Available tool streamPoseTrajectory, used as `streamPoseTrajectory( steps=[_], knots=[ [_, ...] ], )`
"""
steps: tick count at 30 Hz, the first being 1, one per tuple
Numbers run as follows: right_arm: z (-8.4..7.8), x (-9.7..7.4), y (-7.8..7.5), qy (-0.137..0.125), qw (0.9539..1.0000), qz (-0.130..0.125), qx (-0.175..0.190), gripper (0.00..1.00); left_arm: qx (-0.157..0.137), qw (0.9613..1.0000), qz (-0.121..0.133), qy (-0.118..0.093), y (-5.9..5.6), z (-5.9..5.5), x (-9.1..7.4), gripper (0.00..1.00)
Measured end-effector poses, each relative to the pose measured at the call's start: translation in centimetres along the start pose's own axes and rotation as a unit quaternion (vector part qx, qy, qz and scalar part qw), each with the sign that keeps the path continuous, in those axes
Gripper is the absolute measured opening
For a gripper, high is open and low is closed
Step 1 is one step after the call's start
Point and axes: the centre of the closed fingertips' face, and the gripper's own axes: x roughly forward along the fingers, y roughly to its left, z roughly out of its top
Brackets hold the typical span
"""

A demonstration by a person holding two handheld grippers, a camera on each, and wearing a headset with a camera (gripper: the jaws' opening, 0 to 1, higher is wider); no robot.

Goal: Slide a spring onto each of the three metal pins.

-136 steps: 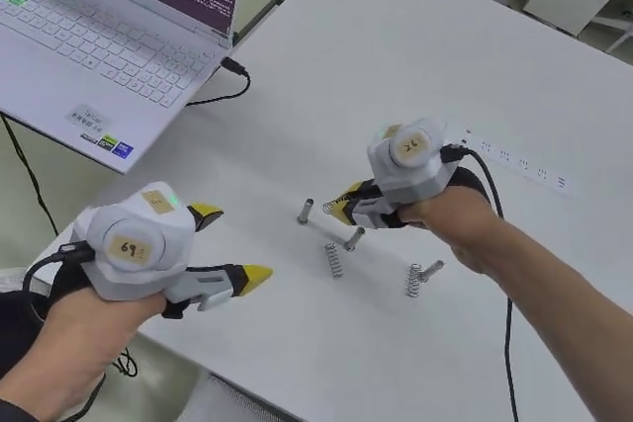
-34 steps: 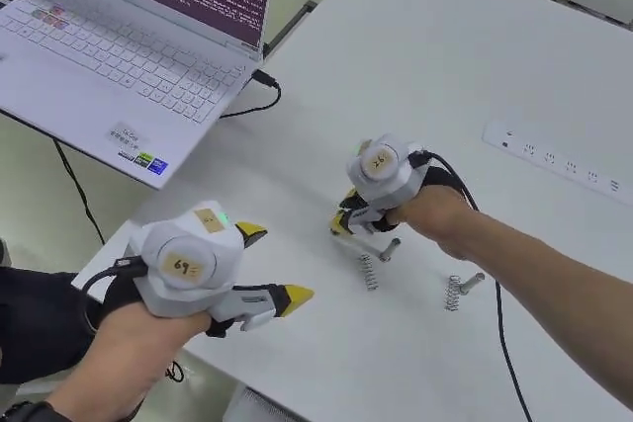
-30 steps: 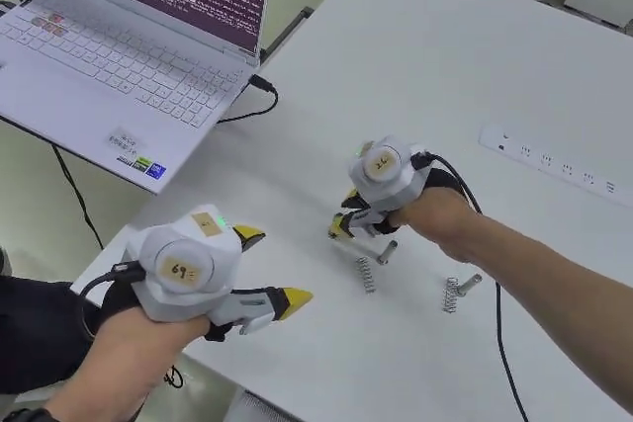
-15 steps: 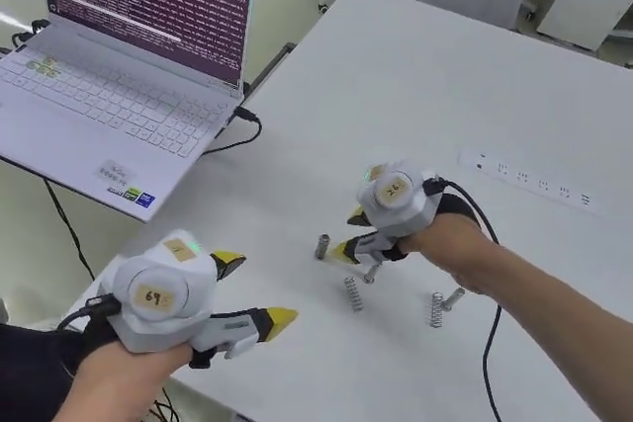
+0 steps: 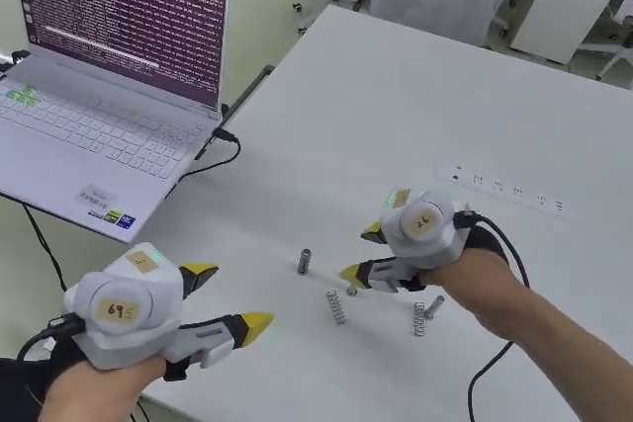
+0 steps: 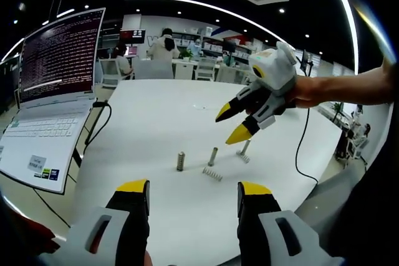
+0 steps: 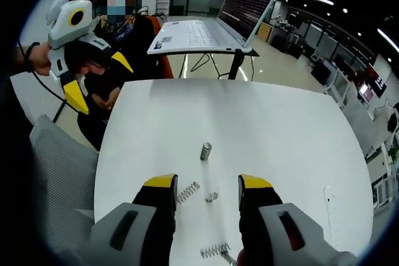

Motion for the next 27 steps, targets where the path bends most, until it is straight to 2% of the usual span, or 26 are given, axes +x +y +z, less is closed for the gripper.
streamPoseTrajectory(
  steps=[7,13,16,27],
  knots=[
    [-2.2,-3.1,-0.5,0.0,0.9994,-0.032,0.015,0.38,-0.001,1.0,0.003,-0.003,0.0,0.2,0.0,0.52],
    [-3.5,-6.5,-1.0,-0.014,0.9972,-0.064,0.034,0.41,0.0,1.0,0.002,-0.002,-0.3,0.3,0.3,0.52],
    [-4.4,-8.0,-0.9,-0.023,0.9959,-0.073,0.048,0.43,-0.001,1.0,0.001,-0.002,-0.4,0.3,0.5,0.52],
    [-7.8,-11.6,-0.4,-0.048,0.9858,-0.103,0.124,0.49,0.0,1.0,-0.001,0.001,-0.5,0.3,1.0,0.53]
  ],
)
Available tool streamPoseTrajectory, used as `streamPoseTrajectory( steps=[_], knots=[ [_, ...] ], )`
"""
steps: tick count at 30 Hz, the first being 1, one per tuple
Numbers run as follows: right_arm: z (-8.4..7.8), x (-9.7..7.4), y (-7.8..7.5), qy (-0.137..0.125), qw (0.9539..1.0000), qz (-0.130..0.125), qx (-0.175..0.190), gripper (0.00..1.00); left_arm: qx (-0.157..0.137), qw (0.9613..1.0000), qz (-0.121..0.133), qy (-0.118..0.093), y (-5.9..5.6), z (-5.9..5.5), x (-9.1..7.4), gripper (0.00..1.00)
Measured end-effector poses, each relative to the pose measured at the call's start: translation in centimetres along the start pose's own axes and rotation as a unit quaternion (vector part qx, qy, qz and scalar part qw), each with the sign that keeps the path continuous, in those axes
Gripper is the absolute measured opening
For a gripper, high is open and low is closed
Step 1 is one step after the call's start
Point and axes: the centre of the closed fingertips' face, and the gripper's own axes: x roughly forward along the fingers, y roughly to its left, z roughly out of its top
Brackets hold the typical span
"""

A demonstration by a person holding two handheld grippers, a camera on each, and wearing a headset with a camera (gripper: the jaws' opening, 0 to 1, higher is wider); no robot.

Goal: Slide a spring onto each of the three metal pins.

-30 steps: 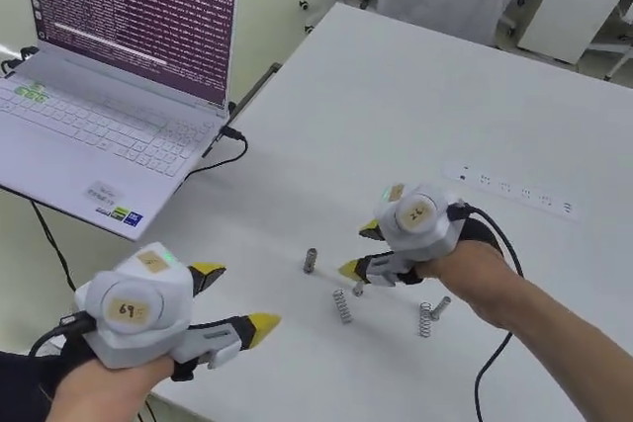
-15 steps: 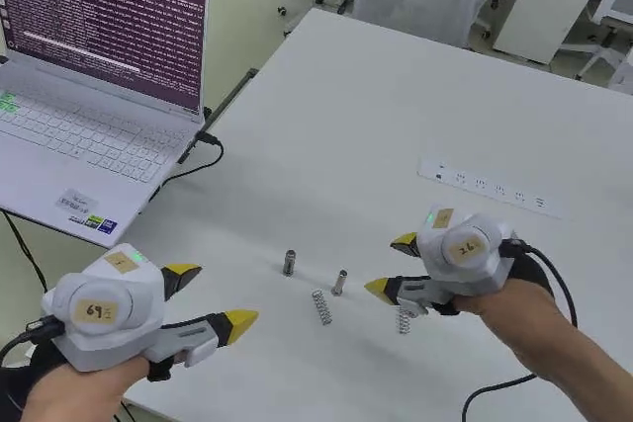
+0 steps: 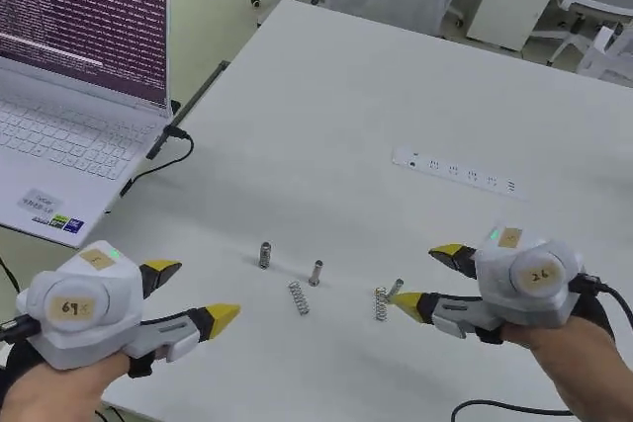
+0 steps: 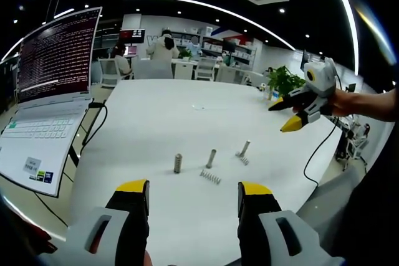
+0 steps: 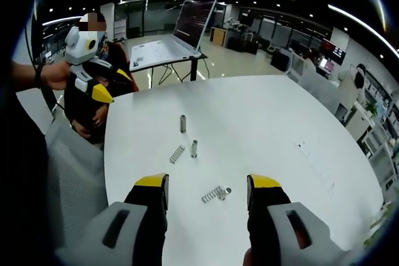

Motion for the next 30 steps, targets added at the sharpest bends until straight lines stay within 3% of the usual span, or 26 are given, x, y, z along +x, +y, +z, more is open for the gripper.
streamPoseTrajectory(
  steps=[15,30],
  knots=[
    [-3.6,-4.1,-0.7,-0.008,0.9976,-0.038,0.057,0.55,0.006,1.0,-0.005,0.003,-0.3,0.6,1.1,0.53],
    [-6.4,-6.4,0.1,-0.008,0.9932,-0.057,0.101,0.59,0.006,0.9997,-0.019,0.011,-1.9,0.6,2.4,0.53]
  ],
)
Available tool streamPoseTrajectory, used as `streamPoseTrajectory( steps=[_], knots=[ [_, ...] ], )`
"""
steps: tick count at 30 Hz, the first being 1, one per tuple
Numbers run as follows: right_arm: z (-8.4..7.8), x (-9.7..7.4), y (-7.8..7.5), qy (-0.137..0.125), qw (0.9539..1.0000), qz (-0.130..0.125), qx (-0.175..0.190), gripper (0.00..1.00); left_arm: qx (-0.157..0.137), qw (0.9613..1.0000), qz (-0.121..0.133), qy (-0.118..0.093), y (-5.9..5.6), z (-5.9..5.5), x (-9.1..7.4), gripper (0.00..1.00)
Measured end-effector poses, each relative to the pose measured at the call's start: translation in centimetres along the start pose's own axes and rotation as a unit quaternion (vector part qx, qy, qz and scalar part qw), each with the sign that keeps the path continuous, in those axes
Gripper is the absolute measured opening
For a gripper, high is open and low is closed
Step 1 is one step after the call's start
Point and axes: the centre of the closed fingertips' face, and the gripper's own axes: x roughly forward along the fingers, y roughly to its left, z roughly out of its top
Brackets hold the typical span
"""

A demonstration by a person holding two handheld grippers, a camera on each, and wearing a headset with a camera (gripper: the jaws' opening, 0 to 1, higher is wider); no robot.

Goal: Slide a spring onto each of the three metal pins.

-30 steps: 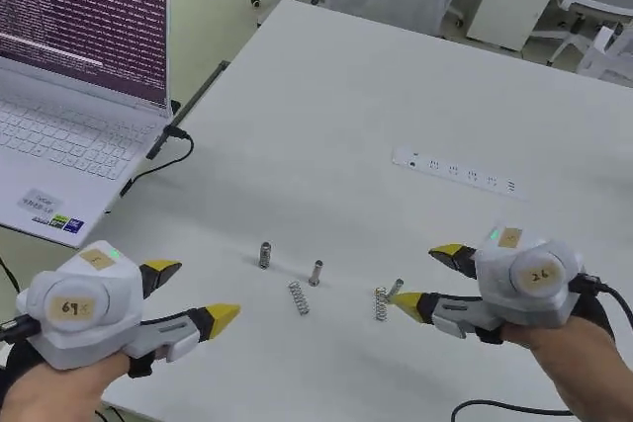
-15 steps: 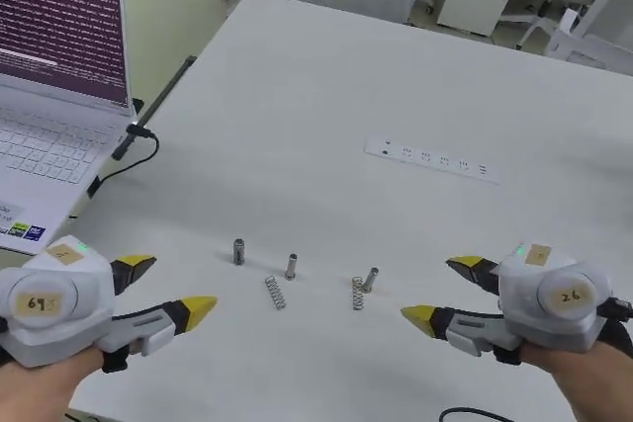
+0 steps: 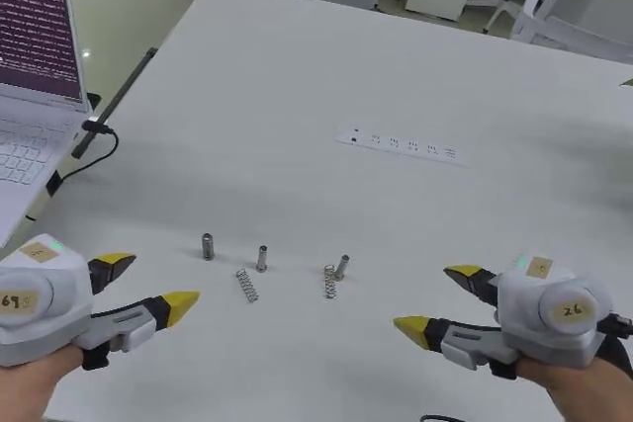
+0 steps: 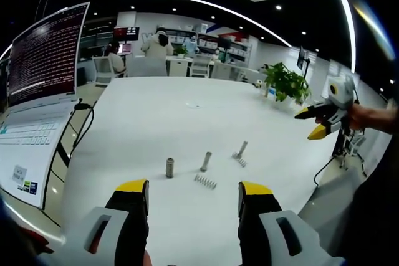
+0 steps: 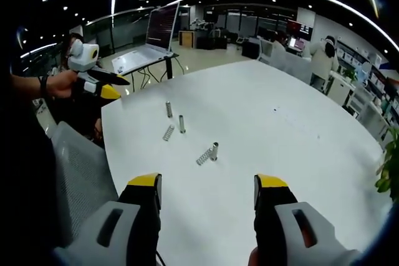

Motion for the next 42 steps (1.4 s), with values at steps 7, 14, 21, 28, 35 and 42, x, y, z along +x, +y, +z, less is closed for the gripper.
streamPoseTrajectory(
  steps=[7,14,21,28,35,42],
  knots=[
    [-0.8,-0.9,0.5,-0.003,0.9999,-0.004,0.014,0.59,0.003,0.9997,-0.022,0.011,-1.2,-0.5,1.6,0.53],
    [-1.5,-1.6,0.5,-0.006,0.9997,-0.007,0.024,0.6,0.014,0.9985,-0.04,0.034,-2.3,-1.5,3.2,0.53],
    [-2.5,-2.1,0.7,-0.003,0.9995,-0.005,0.031,0.6,0.022,0.9968,-0.06,0.048,-3.3,-1.4,5.5,0.52],
    [-3.2,-2.6,1.0,-0.002,0.9993,-0.003,0.036,0.6,0.019,0.9964,-0.059,0.058,-3.3,-1.7,7.5,0.52],
    [-3.9,-3.0,0.9,-0.004,0.9988,-0.005,0.049,0.59,0.012,0.9956,-0.057,0.074,-3.5,-2.6,9.4,0.51],
    [-4.1,-3.1,0.7,-0.004,0.9984,-0.007,0.056,0.59,0.002,0.9953,-0.05,0.083,-3.5,-3.2,11.1,0.5]
  ],
)
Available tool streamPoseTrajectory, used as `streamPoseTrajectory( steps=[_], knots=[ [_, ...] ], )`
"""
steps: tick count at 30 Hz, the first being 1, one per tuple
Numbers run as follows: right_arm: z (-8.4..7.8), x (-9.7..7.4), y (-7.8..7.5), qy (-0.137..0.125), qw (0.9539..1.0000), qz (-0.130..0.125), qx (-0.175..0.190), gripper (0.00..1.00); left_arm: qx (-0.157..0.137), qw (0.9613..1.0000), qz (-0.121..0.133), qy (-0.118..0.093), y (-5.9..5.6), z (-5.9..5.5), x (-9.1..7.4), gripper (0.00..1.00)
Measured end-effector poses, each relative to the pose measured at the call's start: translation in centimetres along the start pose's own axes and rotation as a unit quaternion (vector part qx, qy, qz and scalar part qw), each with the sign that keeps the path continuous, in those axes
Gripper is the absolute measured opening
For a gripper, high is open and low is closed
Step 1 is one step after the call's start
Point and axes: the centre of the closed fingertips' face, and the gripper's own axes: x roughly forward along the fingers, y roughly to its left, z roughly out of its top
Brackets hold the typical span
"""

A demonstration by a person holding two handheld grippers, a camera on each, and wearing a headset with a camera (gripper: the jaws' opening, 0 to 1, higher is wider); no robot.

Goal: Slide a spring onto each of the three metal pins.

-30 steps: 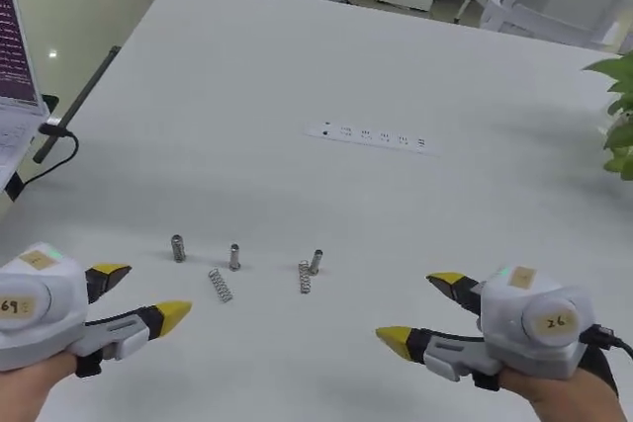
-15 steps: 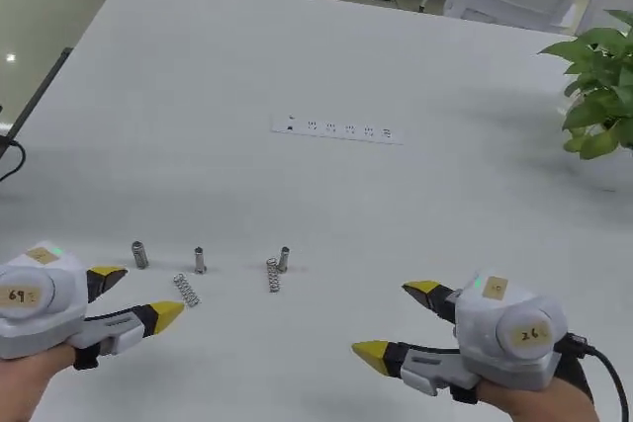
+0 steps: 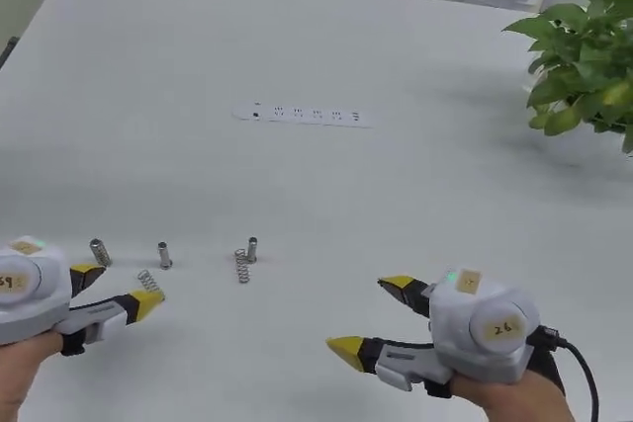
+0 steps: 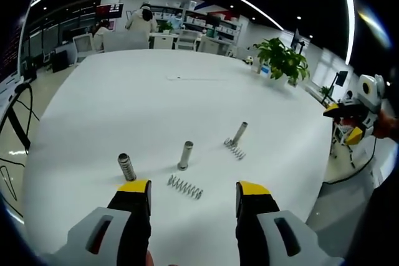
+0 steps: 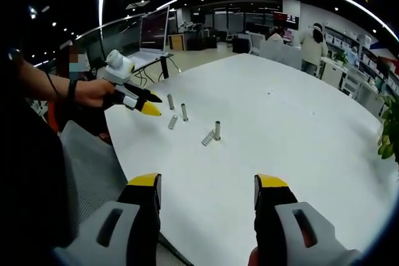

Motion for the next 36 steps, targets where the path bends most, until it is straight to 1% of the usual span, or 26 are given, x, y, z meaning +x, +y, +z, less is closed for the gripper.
streamPoseTrajectory(
  steps=[5,11,15,21,26,33,36],
  knots=[
    [0.0,0.1,0.1,0.0,1.0,0.002,0.002,0.58,-0.008,0.9999,0.006,0.006,0.1,-0.3,0.9,0.49],
    [0.0,0.3,0.3,-0.001,1.0,0.004,0.004,0.58,-0.02,0.9995,0.017,0.018,0.3,-1.3,2.0,0.47],
    [-0.1,0.4,0.5,0.0,1.0,0.007,0.003,0.58,-0.027,0.9991,0.021,0.024,0.3,-1.9,2.5,0.46],
    [-0.2,0.5,0.5,0.002,1.0,0.008,0.004,0.57,-0.036,0.9984,0.029,0.032,0.5,-2.7,3.2,0.43],
    [-0.2,0.4,0.5,0.003,1.0,0.007,0.005,0.57,-0.042,0.9979,0.034,0.035,0.7,-2.9,3.7,0.41],
    [-0.3,0.4,0.5,0.005,1.0,0.007,0.005,0.57,-0.039,0.9975,0.046,0.038,0.9,-3.1,4.2,0.36],
    [-0.2,0.4,0.4,0.005,1.0,0.006,0.005,0.56,-0.036,0.9971,0.051,0.043,1.1,-3.3,4.5,0.35]
  ],
)
